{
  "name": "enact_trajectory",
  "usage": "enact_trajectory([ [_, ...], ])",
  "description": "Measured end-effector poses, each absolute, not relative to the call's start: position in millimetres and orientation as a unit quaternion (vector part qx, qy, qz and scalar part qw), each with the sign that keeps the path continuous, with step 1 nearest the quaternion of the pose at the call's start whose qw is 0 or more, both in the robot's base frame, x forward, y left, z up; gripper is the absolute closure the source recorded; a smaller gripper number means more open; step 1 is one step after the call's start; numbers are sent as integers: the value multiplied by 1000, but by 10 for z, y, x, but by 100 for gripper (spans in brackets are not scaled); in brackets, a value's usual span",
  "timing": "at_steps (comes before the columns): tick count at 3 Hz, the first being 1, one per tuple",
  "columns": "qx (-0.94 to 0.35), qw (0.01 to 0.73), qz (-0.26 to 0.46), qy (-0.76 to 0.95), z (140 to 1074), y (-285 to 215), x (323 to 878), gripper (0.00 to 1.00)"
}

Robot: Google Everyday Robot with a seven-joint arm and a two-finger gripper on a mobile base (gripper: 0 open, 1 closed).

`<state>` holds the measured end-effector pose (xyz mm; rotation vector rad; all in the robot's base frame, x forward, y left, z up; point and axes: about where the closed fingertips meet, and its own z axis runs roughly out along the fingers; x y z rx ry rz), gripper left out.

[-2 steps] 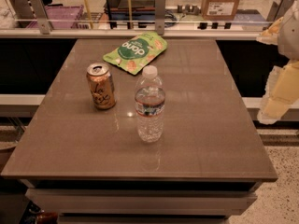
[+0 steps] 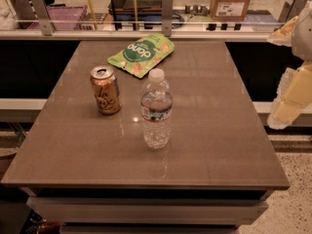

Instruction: Move water bottle near green rice chip bag

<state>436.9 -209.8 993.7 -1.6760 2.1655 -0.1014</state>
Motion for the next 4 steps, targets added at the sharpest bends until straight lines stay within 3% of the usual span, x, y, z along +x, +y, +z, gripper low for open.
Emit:
enact_trajectory([
  [2,-569,272,76,772,9899,-1819,4350,0],
  [4,-532,361,175,746,9822,-1213,4338,0],
])
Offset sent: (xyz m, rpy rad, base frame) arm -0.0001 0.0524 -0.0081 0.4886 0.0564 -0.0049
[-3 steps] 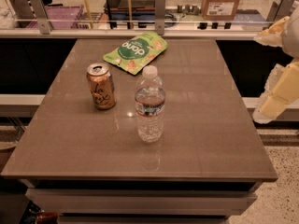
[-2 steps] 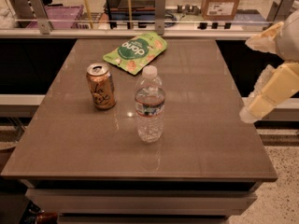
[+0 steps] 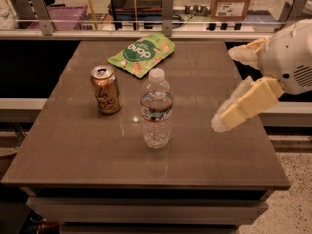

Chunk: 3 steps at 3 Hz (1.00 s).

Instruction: Move water bottle near green rice chip bag

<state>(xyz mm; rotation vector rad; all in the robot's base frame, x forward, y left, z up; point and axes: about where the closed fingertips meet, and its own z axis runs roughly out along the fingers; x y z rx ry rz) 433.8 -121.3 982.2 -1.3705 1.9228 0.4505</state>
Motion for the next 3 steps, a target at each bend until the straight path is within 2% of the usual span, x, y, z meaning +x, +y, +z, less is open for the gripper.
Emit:
enact_trajectory([
  [2,-494,456,217,707,9661,-756,4415,0],
  [3,-488,482,241,686,9562,-596,4521,0],
])
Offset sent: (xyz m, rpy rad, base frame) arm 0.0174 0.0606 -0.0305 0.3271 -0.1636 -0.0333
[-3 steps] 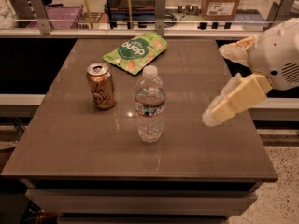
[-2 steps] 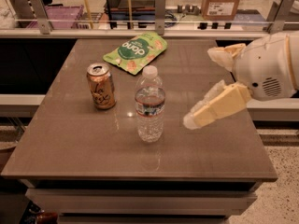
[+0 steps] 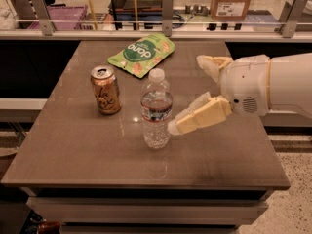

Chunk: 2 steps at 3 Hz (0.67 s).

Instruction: Move water bottle near green rice chip bag

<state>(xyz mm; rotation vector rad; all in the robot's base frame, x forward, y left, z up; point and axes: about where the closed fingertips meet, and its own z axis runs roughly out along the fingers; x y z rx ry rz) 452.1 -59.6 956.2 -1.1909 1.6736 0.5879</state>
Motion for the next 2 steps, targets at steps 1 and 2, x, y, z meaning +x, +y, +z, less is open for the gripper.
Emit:
enact_trajectory([
  [1,-493,490,267,667,9491,-442,4602,0],
  [2,-495,496,293,651,9419,-318,4647,0],
])
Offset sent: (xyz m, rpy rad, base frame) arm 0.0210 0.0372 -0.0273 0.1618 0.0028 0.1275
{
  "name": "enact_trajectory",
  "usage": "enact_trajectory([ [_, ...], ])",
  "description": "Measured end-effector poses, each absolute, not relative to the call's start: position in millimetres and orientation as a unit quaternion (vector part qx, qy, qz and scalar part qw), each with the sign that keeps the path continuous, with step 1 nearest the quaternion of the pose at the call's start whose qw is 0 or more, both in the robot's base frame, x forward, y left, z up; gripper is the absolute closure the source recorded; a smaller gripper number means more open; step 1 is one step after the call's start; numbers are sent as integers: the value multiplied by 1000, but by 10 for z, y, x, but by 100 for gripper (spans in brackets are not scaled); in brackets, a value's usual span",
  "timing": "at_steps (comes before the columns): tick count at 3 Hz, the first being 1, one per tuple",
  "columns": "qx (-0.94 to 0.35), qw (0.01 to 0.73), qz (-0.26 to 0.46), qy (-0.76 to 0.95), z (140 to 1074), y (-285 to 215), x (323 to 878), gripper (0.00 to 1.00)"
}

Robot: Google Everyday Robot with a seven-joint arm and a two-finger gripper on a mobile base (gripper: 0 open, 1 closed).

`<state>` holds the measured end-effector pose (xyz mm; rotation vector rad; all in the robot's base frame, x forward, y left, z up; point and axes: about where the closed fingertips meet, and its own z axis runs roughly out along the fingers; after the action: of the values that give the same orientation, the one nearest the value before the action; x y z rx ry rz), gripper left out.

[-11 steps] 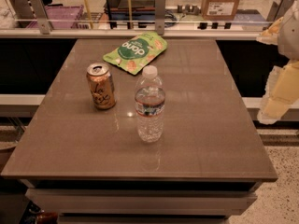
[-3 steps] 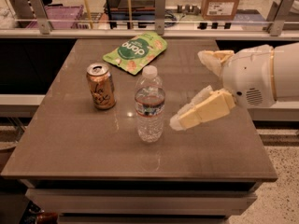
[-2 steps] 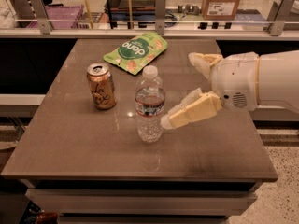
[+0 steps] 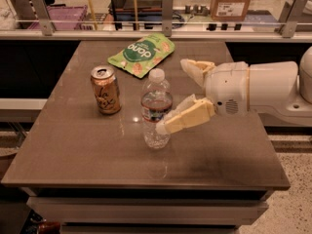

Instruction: Move water bottle near green rice chip bag

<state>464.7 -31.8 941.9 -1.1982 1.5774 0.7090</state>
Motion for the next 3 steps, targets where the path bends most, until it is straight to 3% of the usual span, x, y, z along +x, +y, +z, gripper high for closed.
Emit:
enact_trajectory([
  [2,-469,530,346,616,9368,-162,4577,0],
  [3,-472,531,345,613,9404,-134,4563,18],
])
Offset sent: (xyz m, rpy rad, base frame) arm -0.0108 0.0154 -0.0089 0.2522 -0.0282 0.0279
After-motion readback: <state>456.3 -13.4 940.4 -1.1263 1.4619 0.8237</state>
